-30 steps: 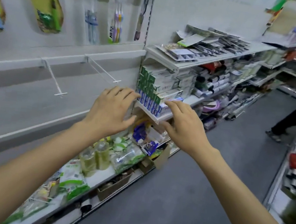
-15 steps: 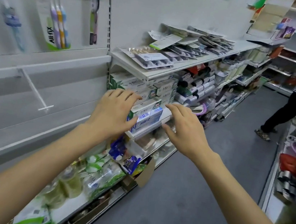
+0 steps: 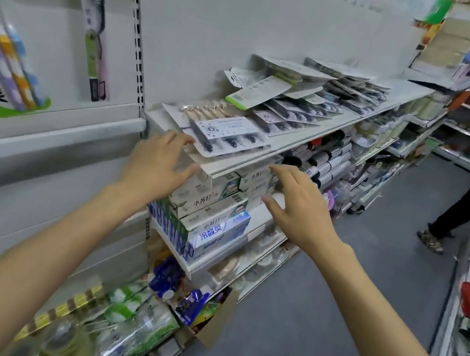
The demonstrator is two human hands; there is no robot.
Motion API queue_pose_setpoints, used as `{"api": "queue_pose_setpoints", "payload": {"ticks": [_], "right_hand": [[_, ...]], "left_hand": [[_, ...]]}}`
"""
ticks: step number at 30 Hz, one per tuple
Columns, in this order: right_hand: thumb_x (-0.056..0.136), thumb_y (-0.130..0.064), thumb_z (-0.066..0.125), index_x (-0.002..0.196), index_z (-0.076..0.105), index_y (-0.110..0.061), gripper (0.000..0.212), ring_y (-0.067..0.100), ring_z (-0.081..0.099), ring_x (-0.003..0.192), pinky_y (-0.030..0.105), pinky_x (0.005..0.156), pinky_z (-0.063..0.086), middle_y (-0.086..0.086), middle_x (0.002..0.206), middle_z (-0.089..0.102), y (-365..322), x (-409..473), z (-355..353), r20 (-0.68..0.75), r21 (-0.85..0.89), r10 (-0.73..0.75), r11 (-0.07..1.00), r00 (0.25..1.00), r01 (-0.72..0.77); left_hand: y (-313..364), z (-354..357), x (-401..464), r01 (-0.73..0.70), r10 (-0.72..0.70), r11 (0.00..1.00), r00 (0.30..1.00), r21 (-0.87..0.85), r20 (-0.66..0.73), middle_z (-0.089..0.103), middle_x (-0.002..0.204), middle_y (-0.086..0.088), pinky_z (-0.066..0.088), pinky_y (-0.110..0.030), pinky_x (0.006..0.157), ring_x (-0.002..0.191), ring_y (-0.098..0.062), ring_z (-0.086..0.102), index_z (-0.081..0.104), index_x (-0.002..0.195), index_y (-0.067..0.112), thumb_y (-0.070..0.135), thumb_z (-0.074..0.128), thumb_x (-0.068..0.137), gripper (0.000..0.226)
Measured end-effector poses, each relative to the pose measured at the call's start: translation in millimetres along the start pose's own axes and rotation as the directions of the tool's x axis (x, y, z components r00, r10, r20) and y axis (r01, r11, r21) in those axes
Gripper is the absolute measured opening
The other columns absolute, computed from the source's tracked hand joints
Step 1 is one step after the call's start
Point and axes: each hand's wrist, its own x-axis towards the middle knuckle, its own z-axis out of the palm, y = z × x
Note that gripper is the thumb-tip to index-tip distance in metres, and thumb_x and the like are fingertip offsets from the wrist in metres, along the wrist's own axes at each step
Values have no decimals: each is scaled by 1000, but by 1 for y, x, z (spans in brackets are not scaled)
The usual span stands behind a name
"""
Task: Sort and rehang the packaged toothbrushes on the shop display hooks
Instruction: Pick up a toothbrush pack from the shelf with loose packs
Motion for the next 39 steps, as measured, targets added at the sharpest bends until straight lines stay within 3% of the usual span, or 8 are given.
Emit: {"api": "queue_pose_setpoints", "payload": {"ticks": [7, 12, 17, 20, 23, 26, 30, 39], "right_hand": [[96, -32, 63, 143, 46, -14, 53, 26, 47, 129, 42, 102, 45, 5, 143, 49, 59, 107, 10, -85, 60, -98, 993, 992, 104], [93, -21, 63, 138, 51, -9, 48, 28, 48, 127, 41, 98, 46, 8, 141, 48, 89, 187, 19, -147, 81, -205, 973, 968, 218], [87, -7, 64, 136, 52, -6, 50, 37, 49, 121, 46, 90, 48, 13, 140, 48, 113, 246, 34, -141, 4, -188, 982, 972, 191], [84, -2, 61, 134, 53, -5, 51, 39, 49, 118, 46, 87, 48, 16, 137, 47, 122, 269, 41, -127, 8, -164, 986, 978, 166], [90, -9, 56, 134, 52, -5, 44, 40, 51, 111, 41, 75, 45, 20, 128, 48, 127, 280, 46, -172, 114, -98, 986, 980, 119], [98, -22, 47, 136, 51, -12, 40, 39, 58, 101, 37, 66, 41, 17, 108, 66, 132, 286, 46, -176, 127, -67, 988, 982, 90], [102, -31, 39, 138, 54, -15, 42, 39, 63, 101, 38, 68, 43, 17, 101, 73, 132, 293, 42, -119, 189, -35, 980, 992, 58], [100, -46, 49, 132, 63, -19, 44, 30, 66, 108, 41, 87, 53, 6, 117, 73, 128, 284, 44, -149, 458, -5, 886, 989, 73]], "left_hand": [[-2, 15, 57, 237, -231, 953, 971, -191, 55, 55, 140, -9, 44, -46, 101, 126, -30, 53, 46, 146, 19, 66, 36, 96, 69], [2, 21, 95, 463, -451, 865, 886, -192, 105, 51, 147, -13, 46, -46, 102, 130, -33, 51, 35, 153, 15, 80, 31, 87, 93], [10, 15, 116, 575, -547, 773, 818, -268, 175, 62, 136, -2, 49, -43, 98, 120, -29, 59, 50, 139, 28, 87, 49, 72, 89], [14, 14, 119, 585, -574, 707, 803, -396, 160, 70, 109, 11, 50, -40, 95, 106, -23, 64, 61, 108, 35, 78, 65, 70, 57], [26, 13, 118, 561, -602, 663, 793, -496, 92, 59, 86, 22, 47, -29, 77, 85, -9, 60, 52, 85, 42, 48, 75, 83, 23], [30, 12, 112, 538, -628, 594, 775, -599, 73, 66, 92, 19, 49, -28, 75, 89, -7, 64, 61, 102, 42, 52, 80, 77, 33], [19, 16, 103, 522, -669, 517, 741, -678, 61, 71, 116, 4, 54, -41, 92, 106, -18, 68, 56, 133, 34, 74, 81, 55, 92], [29, 12, 89, 352, -795, 114, 593, -929, 127, 76, 109, -7, 54, -50, 96, 97, -26, 74, 45, 143, 23, 10, 82, 79, 75]]}}
